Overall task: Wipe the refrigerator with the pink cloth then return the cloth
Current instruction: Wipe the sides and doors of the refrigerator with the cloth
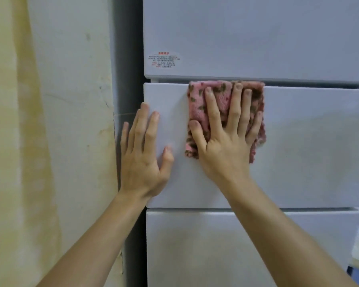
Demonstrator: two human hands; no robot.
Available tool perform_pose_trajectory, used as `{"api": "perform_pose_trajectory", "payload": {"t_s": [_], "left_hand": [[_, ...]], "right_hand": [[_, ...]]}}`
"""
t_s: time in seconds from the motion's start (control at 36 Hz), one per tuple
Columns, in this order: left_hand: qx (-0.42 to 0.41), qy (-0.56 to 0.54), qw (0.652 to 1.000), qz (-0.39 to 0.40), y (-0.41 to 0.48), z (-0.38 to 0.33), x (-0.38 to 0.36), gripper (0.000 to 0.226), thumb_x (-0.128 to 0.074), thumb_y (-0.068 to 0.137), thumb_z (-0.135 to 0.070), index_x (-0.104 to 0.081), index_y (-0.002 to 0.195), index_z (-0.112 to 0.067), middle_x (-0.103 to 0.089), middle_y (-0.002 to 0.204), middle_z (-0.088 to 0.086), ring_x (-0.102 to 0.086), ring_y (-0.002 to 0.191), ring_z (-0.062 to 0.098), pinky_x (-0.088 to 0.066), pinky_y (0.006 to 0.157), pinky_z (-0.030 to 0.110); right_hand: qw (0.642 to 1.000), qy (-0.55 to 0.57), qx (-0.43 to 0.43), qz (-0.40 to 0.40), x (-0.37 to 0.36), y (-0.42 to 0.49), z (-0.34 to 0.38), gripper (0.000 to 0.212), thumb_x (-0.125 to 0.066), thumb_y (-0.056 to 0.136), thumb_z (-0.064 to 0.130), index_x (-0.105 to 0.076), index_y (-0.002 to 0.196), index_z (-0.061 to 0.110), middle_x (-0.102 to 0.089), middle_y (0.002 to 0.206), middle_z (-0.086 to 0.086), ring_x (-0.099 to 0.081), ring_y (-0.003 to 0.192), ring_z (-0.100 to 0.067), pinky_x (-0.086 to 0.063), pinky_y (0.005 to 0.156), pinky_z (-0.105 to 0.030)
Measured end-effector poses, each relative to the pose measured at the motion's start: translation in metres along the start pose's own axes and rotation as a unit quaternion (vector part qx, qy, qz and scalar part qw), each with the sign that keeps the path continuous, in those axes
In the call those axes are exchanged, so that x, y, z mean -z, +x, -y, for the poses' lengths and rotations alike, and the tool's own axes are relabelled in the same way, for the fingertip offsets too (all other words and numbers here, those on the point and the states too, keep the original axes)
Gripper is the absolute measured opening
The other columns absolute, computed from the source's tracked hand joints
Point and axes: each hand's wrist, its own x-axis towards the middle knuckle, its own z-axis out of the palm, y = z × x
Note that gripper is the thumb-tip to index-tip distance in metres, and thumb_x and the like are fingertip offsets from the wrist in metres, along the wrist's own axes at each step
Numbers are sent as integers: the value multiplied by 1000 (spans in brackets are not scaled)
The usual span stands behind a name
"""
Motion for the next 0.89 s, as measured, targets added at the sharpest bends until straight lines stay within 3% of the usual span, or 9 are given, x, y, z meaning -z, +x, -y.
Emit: {"api": "perform_pose_trajectory", "payload": {"t_s": [0.11,0.25,0.42,0.72,0.89], "left_hand": [[-8,-33,999,-5,0,-2,-5,68,-54,100,-27,-35,160,-3,-18,171,19,-20,161,27,-29,128,47],[-13,51,998,-17,-2,-2,-6,69,-55,97,-36,-41,159,-10,-26,170,21,-23,159,38,-18,126,65],[-27,57,998,-29,-2,-5,-7,67,-54,98,-32,-42,157,-4,-29,167,26,-25,158,40,-18,130,57],[-54,83,995,-28,5,-13,-3,64,-52,96,-29,-47,154,-3,-37,165,22,-27,157,38,-18,130,57],[-58,57,996,-36,5,-16,-8,65,-52,95,-19,-43,152,9,-36,162,28,-27,156,43,-27,128,57]], "right_hand": [[1000,-9,-6,-7,1,1,-2,61,-36,109,60,-31,165,35,-19,174,-13,-15,162,-32,-13,127,-63],[1000,-13,-21,5,0,-58,-12,61,-41,110,54,-33,165,29,-18,173,-17,-16,161,-36,-17,125,-67],[999,0,14,52,3,-121,-29,62,-40,109,56,-33,164,29,-20,172,-21,-16,161,-39,-16,126,-67],[1000,-3,-12,-6,2,-6,-26,64,-40,107,60,-32,165,34,-19,173,-16,-15,162,-35,-12,127,-66],[1000,-9,-20,-14,3,-17,-25,62,-35,109,58,-32,165,31,-20,173,-17,-15,162,-35,-14,127,-66]]}}
